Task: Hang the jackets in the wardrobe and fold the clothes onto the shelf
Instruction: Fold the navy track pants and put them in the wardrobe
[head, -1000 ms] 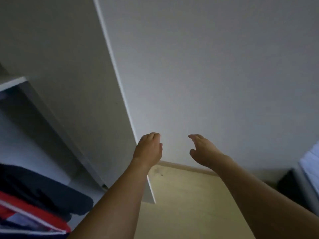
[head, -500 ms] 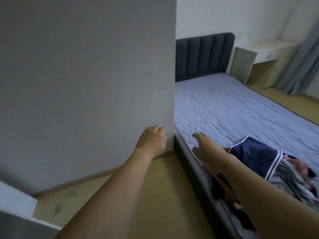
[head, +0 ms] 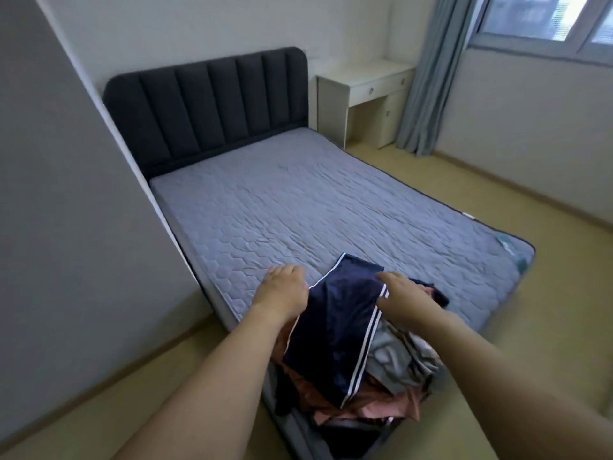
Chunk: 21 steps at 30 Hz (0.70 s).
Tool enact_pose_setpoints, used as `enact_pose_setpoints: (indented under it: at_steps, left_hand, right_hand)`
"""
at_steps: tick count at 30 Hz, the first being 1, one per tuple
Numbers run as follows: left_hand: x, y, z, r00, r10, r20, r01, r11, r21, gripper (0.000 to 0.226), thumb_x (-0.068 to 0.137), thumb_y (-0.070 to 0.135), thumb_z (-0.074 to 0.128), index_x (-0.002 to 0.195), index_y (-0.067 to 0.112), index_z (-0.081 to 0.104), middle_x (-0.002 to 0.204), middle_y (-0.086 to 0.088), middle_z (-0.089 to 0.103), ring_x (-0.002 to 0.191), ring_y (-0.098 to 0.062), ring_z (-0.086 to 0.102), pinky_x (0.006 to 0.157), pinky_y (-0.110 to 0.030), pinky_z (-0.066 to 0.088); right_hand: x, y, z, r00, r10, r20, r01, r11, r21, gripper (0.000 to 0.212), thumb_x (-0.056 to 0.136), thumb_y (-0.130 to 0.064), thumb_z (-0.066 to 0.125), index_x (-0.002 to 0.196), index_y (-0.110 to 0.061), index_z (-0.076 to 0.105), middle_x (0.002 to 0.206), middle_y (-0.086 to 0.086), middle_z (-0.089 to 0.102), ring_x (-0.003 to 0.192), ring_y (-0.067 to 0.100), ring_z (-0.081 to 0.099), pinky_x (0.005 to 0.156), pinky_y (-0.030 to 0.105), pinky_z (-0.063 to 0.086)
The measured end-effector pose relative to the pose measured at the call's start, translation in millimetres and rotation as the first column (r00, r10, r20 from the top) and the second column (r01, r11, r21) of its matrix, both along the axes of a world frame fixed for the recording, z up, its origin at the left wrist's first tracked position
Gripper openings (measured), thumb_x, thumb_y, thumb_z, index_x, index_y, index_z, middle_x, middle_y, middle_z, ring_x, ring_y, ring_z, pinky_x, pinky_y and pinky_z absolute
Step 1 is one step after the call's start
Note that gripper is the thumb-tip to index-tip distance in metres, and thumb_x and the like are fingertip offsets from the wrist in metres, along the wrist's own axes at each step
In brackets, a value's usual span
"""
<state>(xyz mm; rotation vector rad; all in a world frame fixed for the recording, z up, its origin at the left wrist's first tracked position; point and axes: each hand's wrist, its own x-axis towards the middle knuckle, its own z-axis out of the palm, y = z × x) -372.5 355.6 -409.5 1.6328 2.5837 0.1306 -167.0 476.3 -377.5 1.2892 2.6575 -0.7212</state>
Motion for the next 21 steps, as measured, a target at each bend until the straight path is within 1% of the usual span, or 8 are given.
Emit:
enact_pose_setpoints:
  at_steps: [4,7,8,9,12,14,18,21]
  left_hand:
    - [50.0,80.1,-24.0,0.997,0.040,0.059,-0.037,0.998,-0.048,0.035,0.096,0.030,0.044,0.126,0.014,0.053,0.132,-0.008,0.055,0.122,-0.028,0.050,0.106,-0.036,0.033]
    - [63.2,103.1,-42.3,0.986,0.127,0.111,-0.109,0.981,-0.158,0.033,0.094,0.030,0.044,0.124,0.016,0.052,0.130,-0.008,0.055,0.120,-0.029,0.051,0.104,-0.038,0.038]
    - [60.2,106.6,-47.9,0.974,0.178,0.143,-0.152,0.972,-0.177,0.033,0.094,0.029,0.045,0.124,0.016,0.052,0.131,-0.008,0.055,0.120,-0.029,0.052,0.104,-0.038,0.039]
    - [54.5,108.6,-53.9,0.952,0.248,0.180,-0.213,0.958,-0.192,0.034,0.093,0.028,0.045,0.124,0.016,0.053,0.131,-0.008,0.056,0.120,-0.029,0.052,0.103,-0.039,0.040]
    - [29.1,113.8,-80.7,0.829,0.497,0.256,-0.437,0.862,-0.256,0.035,0.094,0.027,0.046,0.125,0.014,0.054,0.133,-0.010,0.054,0.120,-0.030,0.053,0.100,-0.038,0.044]
    - [19.0,122.8,-104.3,0.740,0.615,0.272,-0.527,0.782,-0.334,0.035,0.093,0.027,0.046,0.125,0.013,0.054,0.133,-0.012,0.055,0.120,-0.031,0.055,0.099,-0.037,0.045]
    - [26.8,152.9,-146.0,0.590,0.713,0.379,-0.598,0.701,-0.388,0.037,0.089,0.024,0.047,0.124,0.015,0.057,0.130,-0.010,0.059,0.119,-0.029,0.057,0.099,-0.035,0.046]
    - [46.8,161.2,-175.5,0.426,0.780,0.458,-0.650,0.616,-0.445,0.039,0.088,0.024,0.049,0.125,0.016,0.057,0.131,-0.009,0.059,0.119,-0.027,0.057,0.097,-0.032,0.046]
  right_hand:
    - [37.6,98.0,-19.6,0.999,0.036,0.013,-0.035,0.997,-0.069,0.051,0.090,-0.018,0.047,0.140,-0.012,0.042,0.148,0.007,0.039,0.132,0.026,0.042,0.106,0.037,0.036]
    - [34.4,151.8,-34.0,0.995,0.098,0.036,-0.093,0.989,-0.119,0.035,0.089,-0.017,0.047,0.122,-0.010,0.053,0.137,0.011,0.048,0.121,0.030,0.049,0.099,0.040,0.041]
    - [26.7,166.5,-38.6,0.991,0.128,0.046,-0.121,0.984,-0.129,0.032,0.089,-0.017,0.047,0.120,-0.009,0.053,0.136,0.011,0.050,0.119,0.030,0.049,0.098,0.039,0.042]
    - [16.7,179.5,-43.1,0.984,0.170,0.056,-0.161,0.976,-0.144,0.035,0.089,-0.016,0.047,0.123,-0.009,0.052,0.138,0.010,0.048,0.121,0.030,0.048,0.100,0.039,0.041]
    - [-20.7,218.9,-61.0,0.958,0.281,0.057,-0.267,0.947,-0.177,0.048,0.087,-0.012,0.046,0.135,-0.010,0.046,0.145,0.008,0.041,0.129,0.028,0.044,0.105,0.037,0.037]
    - [-41.4,245.5,-78.0,0.941,0.330,0.073,-0.312,0.932,-0.186,0.050,0.088,-0.010,0.046,0.138,-0.009,0.044,0.147,0.009,0.039,0.131,0.029,0.042,0.107,0.038,0.036]
    - [-71.9,295.2,-116.3,0.891,0.433,0.138,-0.405,0.894,-0.191,0.053,0.090,-0.013,0.046,0.142,-0.010,0.039,0.150,0.009,0.036,0.132,0.030,0.042,0.107,0.039,0.036]
    - [-91.9,317.2,-147.9,0.808,0.551,0.208,-0.507,0.830,-0.232,0.056,0.092,-0.017,0.047,0.146,-0.011,0.034,0.152,0.009,0.033,0.136,0.029,0.038,0.110,0.038,0.033]
